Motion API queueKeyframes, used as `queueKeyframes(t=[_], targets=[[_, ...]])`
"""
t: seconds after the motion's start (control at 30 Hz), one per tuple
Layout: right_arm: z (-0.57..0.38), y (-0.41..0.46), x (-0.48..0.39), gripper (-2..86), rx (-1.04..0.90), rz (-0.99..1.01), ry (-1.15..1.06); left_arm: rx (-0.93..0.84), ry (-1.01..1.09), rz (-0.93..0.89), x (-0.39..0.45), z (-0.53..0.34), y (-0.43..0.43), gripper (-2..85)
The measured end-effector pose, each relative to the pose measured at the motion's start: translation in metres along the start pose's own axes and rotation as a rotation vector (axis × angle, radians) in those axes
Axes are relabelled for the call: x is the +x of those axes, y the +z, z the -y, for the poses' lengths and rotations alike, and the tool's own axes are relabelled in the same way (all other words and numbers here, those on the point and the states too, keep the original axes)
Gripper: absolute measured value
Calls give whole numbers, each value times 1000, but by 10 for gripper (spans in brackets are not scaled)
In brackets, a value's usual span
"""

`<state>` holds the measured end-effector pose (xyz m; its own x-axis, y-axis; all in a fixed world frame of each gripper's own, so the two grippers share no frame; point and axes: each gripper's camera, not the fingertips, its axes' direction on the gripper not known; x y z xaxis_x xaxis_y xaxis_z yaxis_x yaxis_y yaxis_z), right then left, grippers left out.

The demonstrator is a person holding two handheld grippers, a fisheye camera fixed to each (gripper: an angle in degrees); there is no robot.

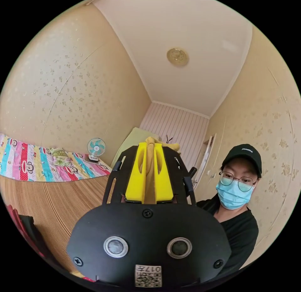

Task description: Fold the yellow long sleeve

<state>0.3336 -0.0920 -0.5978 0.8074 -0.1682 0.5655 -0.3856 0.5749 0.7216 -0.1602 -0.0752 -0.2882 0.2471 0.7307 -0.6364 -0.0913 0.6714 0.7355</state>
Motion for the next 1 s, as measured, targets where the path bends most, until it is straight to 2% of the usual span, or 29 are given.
queueKeyframes(t=[0.07,0.13,0.23,0.27,0.3,0.37,0.43,0.53,0.6,0.63,0.7,0.73,0.8,0.87,0.93,1.0], targets=[[-11,45,5,29,-100,-16,-13,-12,-88,20,-48,5,16,39],[-38,133,17,30,-360,-7,19,-44,-207,80,-112,3,34,39],[-103,262,32,32,-687,0,47,-160,-388,284,-243,-20,70,43],[-121,286,35,33,-733,-11,69,-180,-480,377,-292,-40,77,48],[-159,330,40,35,-837,-4,124,-156,-634,457,-333,-68,76,55],[-210,365,34,30,-987,5,131,-32,-755,447,-360,-110,68,62],[-254,355,7,27,-1021,48,56,-4,-713,403,-361,-140,72,58],[-319,319,-29,27,-1116,186,-14,-269,-660,473,-348,-191,107,57],[-366,299,-41,27,-1241,278,82,-520,-599,466,-326,-242,147,62],[-396,283,-48,27,-1319,373,167,-584,-587,464,-320,-255,157,62],[-439,253,-53,28,-1413,428,277,-836,-555,537,-297,-308,188,57],[-446,226,-48,28,-1332,432,344,-890,-545,571,-292,-320,193,49],[-441,198,-30,28,-1292,450,466,-818,-461,642,-261,-329,182,24],[-431,183,-3,34,-1320,438,610,-837,-492,640,-255,-327,174,19],[-401,153,37,54,-1161,257,687,-808,-543,630,-254,-322,159,19],[-389,147,57,68,-1147,124,642,-728,-632,607,-256,-316,139,22]])
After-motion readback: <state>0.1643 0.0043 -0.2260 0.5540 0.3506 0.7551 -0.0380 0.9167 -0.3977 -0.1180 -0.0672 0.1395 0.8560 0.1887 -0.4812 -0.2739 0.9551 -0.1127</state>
